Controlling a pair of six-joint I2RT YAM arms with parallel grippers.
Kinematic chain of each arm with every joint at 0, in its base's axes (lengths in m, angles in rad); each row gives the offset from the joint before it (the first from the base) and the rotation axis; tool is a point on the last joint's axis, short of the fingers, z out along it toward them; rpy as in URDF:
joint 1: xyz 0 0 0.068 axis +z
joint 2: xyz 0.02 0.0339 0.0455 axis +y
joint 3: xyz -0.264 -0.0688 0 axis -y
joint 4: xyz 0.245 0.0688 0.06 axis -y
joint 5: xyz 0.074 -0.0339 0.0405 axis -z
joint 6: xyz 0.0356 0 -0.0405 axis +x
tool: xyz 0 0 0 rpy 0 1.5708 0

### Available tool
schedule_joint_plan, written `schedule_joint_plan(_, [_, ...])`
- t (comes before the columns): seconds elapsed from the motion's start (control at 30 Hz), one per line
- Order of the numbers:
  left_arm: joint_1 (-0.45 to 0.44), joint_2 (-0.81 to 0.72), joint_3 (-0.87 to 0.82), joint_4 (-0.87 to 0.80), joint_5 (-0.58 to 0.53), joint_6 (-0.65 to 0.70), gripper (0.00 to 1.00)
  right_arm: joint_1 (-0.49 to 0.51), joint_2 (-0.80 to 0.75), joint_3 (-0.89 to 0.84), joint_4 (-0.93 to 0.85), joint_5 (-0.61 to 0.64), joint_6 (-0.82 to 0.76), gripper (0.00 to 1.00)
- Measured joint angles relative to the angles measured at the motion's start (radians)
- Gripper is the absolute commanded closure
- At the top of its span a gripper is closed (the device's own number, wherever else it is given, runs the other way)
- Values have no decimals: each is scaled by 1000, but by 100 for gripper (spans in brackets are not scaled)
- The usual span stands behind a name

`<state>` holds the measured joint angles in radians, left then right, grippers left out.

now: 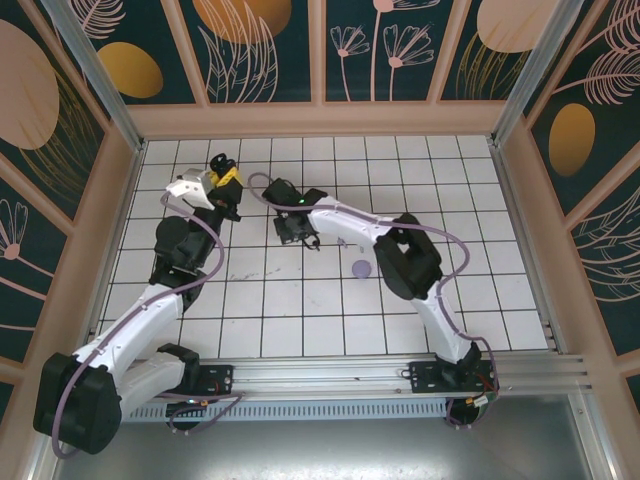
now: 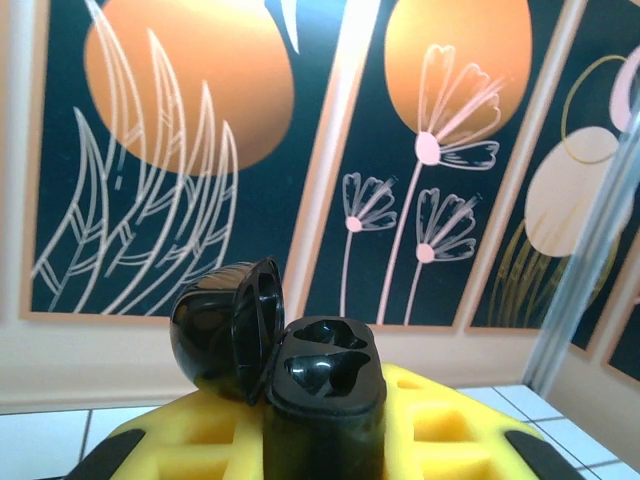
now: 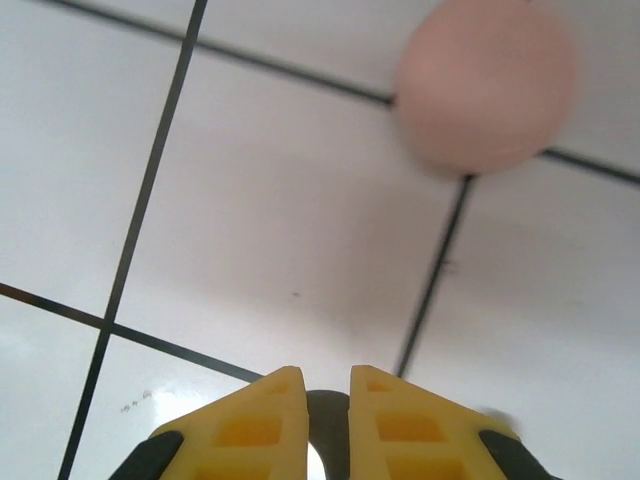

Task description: Insert the wireless bluetooth earbuds into the charging case

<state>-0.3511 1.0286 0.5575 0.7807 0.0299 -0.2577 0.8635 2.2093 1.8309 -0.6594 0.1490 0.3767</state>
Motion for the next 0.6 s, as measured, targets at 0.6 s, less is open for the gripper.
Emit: schedule_joint_plan(0.6, [-45,143,-135,343,313,179,100,-166,-423,-187,122,0,-59,88])
